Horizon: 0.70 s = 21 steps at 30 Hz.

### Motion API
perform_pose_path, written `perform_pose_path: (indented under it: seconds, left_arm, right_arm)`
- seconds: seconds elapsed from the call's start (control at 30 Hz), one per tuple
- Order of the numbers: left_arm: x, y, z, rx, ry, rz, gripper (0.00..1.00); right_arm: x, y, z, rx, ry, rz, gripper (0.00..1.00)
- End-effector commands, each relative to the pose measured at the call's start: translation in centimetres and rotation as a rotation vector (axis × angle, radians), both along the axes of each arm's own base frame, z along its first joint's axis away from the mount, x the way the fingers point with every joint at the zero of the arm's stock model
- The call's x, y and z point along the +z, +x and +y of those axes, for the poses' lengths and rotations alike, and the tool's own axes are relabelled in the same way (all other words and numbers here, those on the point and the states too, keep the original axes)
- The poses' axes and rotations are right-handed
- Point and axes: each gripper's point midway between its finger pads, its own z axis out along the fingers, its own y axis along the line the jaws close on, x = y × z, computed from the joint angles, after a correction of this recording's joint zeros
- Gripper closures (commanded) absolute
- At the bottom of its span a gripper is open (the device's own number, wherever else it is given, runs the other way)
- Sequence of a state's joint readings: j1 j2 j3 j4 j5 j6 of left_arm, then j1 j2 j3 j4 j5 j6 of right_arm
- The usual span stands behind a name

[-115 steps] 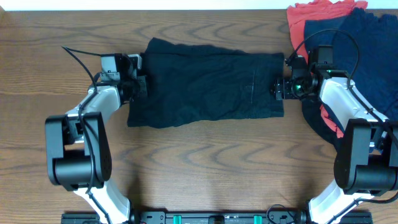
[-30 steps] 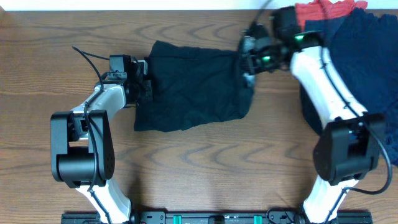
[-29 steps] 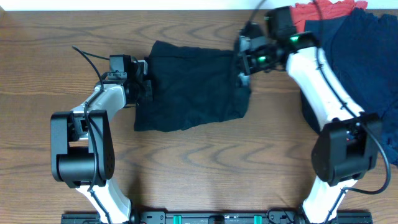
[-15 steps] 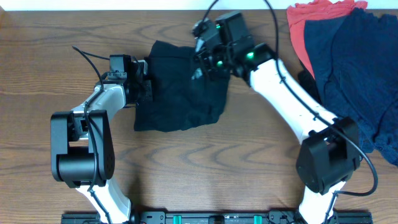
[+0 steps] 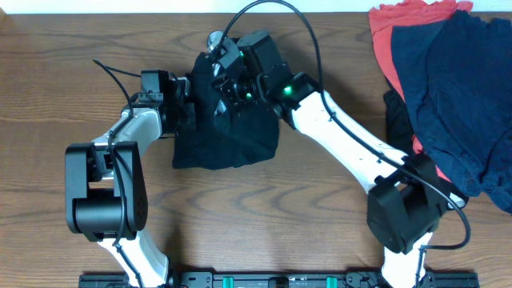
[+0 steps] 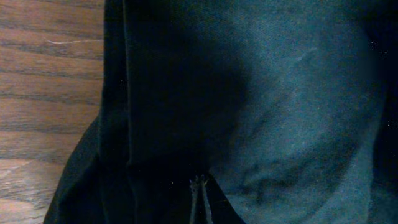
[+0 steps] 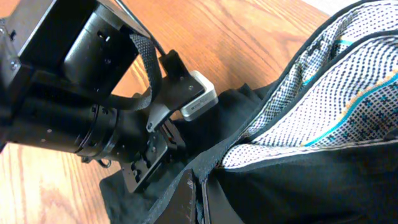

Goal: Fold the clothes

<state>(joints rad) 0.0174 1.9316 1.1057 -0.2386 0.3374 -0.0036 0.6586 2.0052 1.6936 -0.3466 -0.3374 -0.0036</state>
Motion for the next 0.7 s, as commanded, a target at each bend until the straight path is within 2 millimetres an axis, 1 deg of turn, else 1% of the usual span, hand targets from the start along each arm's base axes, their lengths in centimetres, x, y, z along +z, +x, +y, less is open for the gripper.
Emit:
perform_pose_path:
  seconds: [0.0,0.03,0.07,0.1,0.13,0.17,0.27,0.37,0.47,0.53,0.67]
  left_arm:
    - [-0.8,-0.5,-0.2,0.007,0.004,0.035,0.92]
    - [-0.8,-0.5,-0.2,0.007,0.004,0.034,0.79]
    - [-0.8,-0.5,-0.1,0.007,0.004,0.034,0.71]
    - [-0.7,-0.5,-0.1,0.008,0.004,0.031,0.61]
    - [-0.5,-0.4,0.0,0.01,0.004,0.026,0.44]
    - [-0.2,-0.3,0.0,0.013,0.003,0.02,0.35]
    - [1.1,0.0,0.2,0.017,0.003,-0.013,0.21]
    - [2.9,0.4,0.4,0.02,0.004,-0.057,0.17]
    - [4.4,0.5,0.6,0.027,0.015,-0.088,0.16]
    - [4.9,0.4,1.3,0.046,0.048,-0.089,0.16]
    - [4.9,-0.4,3.3,0.139,0.133,-0.055,0.16]
  right_arm:
    - [1.0,0.0,1.1,0.008,0.026,-0.021,0.99]
    - [1.1,0.0,1.2,0.009,0.028,-0.023,0.99]
    - [1.1,0.0,1.2,0.01,0.029,-0.024,0.99]
    - [1.1,0.0,1.2,0.01,0.03,-0.026,0.99]
    - [1.1,0.0,1.2,0.01,0.03,-0.026,0.99]
    - [1.1,0.0,1.2,0.01,0.03,-0.026,0.99]
    - [1.1,0.1,1.2,0.009,0.029,-0.026,0.99]
    - [1.1,0.1,1.1,0.007,0.028,-0.024,0.99]
    - [1.1,0.1,1.1,0.007,0.028,-0.024,0.99]
    - [1.1,0.1,1.0,0.006,0.028,-0.024,0.99]
    - [1.1,0.2,0.9,0.006,0.03,-0.021,0.99]
